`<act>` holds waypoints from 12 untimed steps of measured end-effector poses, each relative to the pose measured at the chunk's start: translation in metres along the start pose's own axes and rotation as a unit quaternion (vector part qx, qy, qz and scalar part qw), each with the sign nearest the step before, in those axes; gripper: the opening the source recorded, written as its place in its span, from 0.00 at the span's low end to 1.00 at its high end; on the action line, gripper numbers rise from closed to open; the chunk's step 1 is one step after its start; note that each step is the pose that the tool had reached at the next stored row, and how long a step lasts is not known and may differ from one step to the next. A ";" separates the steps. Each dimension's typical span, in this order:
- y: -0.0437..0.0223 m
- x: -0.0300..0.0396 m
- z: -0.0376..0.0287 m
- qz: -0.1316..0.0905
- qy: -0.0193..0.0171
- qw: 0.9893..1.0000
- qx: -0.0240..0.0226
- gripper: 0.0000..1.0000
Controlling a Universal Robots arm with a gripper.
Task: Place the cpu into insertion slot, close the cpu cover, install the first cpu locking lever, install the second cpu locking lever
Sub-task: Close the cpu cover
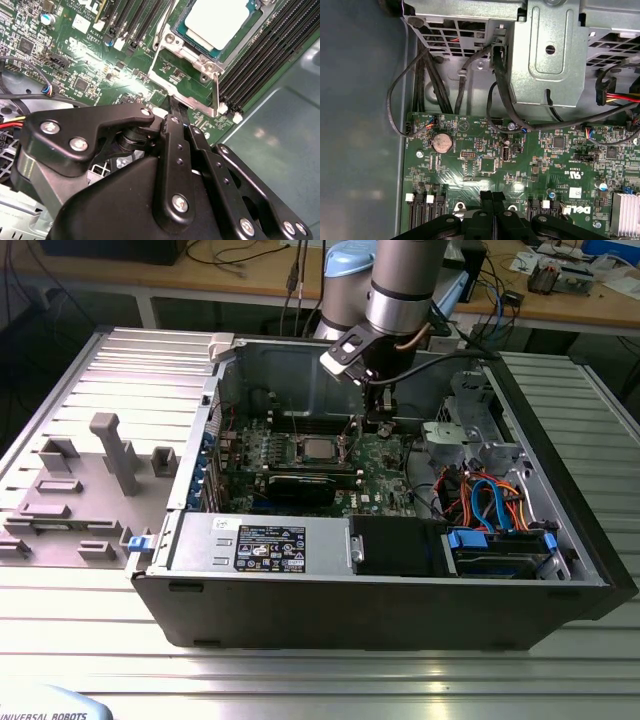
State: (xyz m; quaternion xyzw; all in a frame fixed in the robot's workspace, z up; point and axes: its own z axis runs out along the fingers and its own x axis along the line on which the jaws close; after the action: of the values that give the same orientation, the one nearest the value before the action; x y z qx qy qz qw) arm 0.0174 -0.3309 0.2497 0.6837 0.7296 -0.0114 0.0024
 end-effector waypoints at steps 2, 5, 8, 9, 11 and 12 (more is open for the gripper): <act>-0.0006 0.0000 0.0000 0.000 0.000 1.000 0.000 0.11; -0.0013 0.0001 0.0000 0.000 0.000 1.000 0.000 0.11; -0.0021 0.0001 0.0000 0.000 0.000 1.000 0.000 0.11; -0.0024 0.0001 0.0000 0.000 0.000 1.000 0.000 0.11; -0.0029 0.0002 0.0000 0.000 0.000 1.000 0.000 0.11; -0.0031 0.0002 0.0000 0.000 0.000 1.000 0.000 0.11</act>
State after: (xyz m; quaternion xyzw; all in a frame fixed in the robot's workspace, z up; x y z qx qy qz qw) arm 0.0143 -0.3310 0.2497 0.6837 0.7296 -0.0114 0.0025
